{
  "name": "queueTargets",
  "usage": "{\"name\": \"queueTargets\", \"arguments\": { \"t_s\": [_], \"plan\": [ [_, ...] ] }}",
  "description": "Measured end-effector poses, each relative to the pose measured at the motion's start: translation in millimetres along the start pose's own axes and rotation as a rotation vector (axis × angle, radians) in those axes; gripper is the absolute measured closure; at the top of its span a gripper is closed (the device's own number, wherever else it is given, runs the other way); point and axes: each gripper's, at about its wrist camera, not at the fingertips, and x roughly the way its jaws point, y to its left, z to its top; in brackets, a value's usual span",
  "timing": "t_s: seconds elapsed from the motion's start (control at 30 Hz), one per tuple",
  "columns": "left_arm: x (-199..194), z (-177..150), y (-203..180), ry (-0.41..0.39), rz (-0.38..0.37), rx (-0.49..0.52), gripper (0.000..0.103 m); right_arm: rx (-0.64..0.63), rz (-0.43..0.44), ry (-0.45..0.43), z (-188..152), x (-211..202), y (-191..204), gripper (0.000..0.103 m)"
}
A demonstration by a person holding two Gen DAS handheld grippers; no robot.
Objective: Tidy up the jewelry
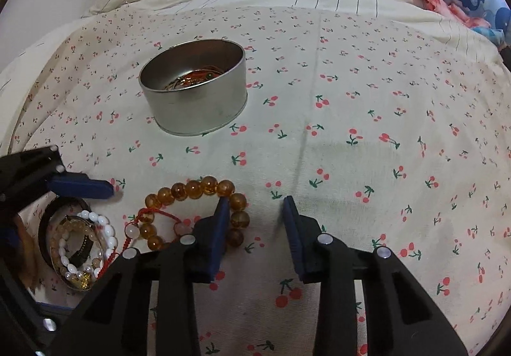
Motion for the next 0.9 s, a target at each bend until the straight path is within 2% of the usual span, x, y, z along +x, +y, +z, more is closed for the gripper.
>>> {"name": "queueTargets", "arguments": {
  "t_s": [0.03,0.07,0.1,0.13,0.17,0.27,0.47,0.63,0.73,0.77,0.8,0.83,0.9],
  "plan": [
    [1.5,-0.2,1.1,0.003,-0.006,-0.016,0.022,-0.002,-0.001,0.001,0.1,0.0,0.4,0.068],
    [4.8,-1.0,3.6,0.015,-0.026,-0.048,0.035,-0.002,-0.001,0.001,0.1,-0.2,0.5,0.068],
    [8.1,-1.0,4.7,0.029,-0.035,-0.058,0.053,-0.002,-0.001,0.002,0.1,-0.1,0.7,0.068],
    [11.4,-1.8,5.5,0.047,-0.022,-0.064,0.061,-0.001,0.000,0.003,-0.1,-0.2,0.4,0.068],
    [12.0,-0.7,10.0,0.050,-0.011,-0.060,0.075,-0.001,0.001,0.003,-0.2,-0.2,-0.6,0.068],
    [7.4,-1.7,16.4,0.062,-0.018,-0.066,0.097,0.001,0.003,0.006,-0.4,-0.2,-1.1,0.068],
    [-8.8,0.2,30.4,0.017,0.020,-0.086,0.099,-0.005,0.002,0.008,-0.6,0.1,-1.8,0.067],
    [-22.3,3.3,53.0,-0.025,0.082,-0.144,0.099,-0.043,-0.019,0.005,-1.0,-0.3,4.1,0.065],
    [-21.0,2.8,71.8,-0.012,0.123,-0.217,0.099,-0.068,-0.019,-0.005,-2.0,-1.2,9.5,0.066],
    [-18.2,2.1,76.2,0.002,0.139,-0.222,0.099,-0.074,-0.018,-0.007,-2.4,-1.3,10.7,0.070],
    [-13.8,1.4,79.2,0.025,0.152,-0.226,0.099,-0.079,-0.016,-0.008,-2.5,-1.5,11.7,0.080],
    [-9.0,-0.5,81.9,0.053,0.157,-0.232,0.099,-0.080,-0.014,-0.011,-2.3,-2.1,12.2,0.086],
    [-3.9,-1.8,83.6,0.067,0.159,-0.241,0.097,-0.076,-0.006,-0.029,-1.4,-5.6,11.7,0.091]
  ]
}}
